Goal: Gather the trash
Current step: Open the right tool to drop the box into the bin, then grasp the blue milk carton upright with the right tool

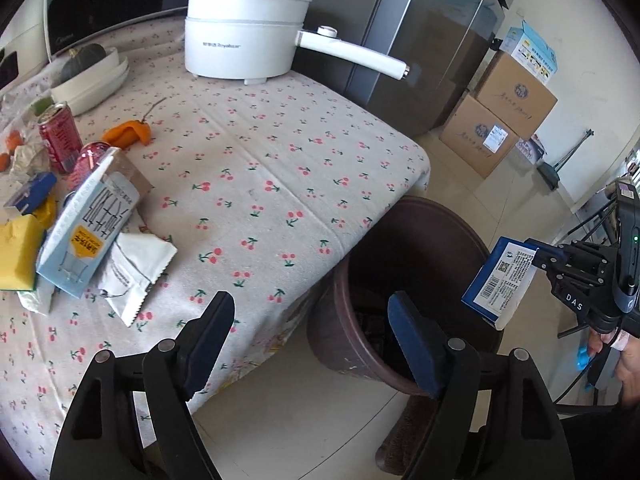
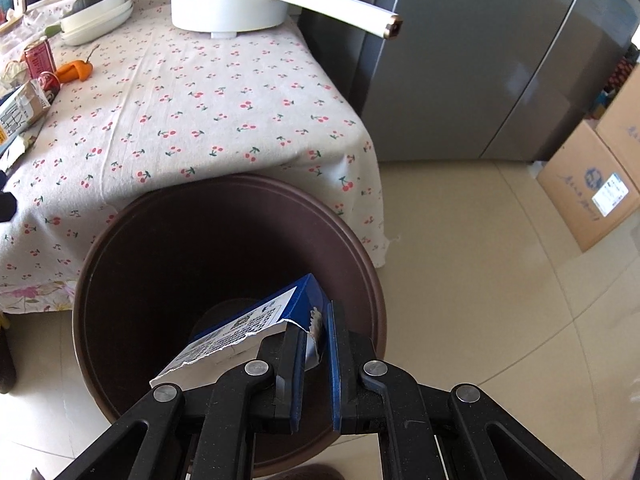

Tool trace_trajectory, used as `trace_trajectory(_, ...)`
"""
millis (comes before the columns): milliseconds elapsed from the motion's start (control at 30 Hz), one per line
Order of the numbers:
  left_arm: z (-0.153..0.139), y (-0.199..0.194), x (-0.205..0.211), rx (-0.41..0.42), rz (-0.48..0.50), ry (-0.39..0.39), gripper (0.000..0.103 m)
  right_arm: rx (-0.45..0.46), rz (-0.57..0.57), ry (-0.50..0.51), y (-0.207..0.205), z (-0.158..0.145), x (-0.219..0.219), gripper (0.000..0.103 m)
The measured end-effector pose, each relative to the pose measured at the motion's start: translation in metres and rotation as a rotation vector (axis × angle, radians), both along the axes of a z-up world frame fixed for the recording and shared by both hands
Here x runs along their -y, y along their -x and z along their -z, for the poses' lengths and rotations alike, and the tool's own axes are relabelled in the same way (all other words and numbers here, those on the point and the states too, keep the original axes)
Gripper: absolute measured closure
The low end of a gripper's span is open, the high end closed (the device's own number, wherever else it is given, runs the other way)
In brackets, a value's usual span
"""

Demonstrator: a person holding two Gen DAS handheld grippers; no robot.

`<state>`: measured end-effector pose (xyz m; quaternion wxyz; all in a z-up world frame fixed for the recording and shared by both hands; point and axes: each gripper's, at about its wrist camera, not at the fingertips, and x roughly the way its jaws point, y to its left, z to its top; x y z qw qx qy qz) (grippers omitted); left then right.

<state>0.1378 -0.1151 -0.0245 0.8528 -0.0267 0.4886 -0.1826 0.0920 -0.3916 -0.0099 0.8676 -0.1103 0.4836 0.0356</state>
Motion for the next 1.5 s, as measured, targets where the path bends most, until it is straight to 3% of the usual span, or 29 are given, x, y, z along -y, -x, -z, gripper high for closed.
trace_trajectory(200, -0.005, 0.002, -0.025, 0.011, -0.034, -0.039, 0.011, -0.024, -0.002, 0.013, -0.005, 0.005, -0.006, 0.098)
trace_trajectory(233, -0.006, 0.002, -0.029, 0.015, -0.037, -0.045, 0.009, -0.040, -0.006, -0.002, -0.006, 0.007, -0.006, 0.090)
trace_trajectory(333, -0.010, 0.005, -0.042, 0.028, -0.052, -0.064, 0.006, -0.059, 0.000, -0.011, -0.007, 0.010, -0.009, 0.045)
trace_trajectory(367, -0.011, 0.006, -0.046, 0.032, -0.057, -0.067, 0.006, -0.054, 0.002, -0.015, -0.007, 0.010, -0.010, 0.039)
trace_trajectory(1000, -0.014, 0.019, -0.149, 0.011, -0.231, -0.074, 0.006, -0.033, -0.017, -0.053, -0.028, -0.008, -0.077, 0.022)
trace_trajectory(1500, -0.013, 0.028, -0.238, -0.023, -0.420, -0.065, 0.006, -0.007, -0.140, -0.078, -0.046, -0.023, -0.184, 0.016)
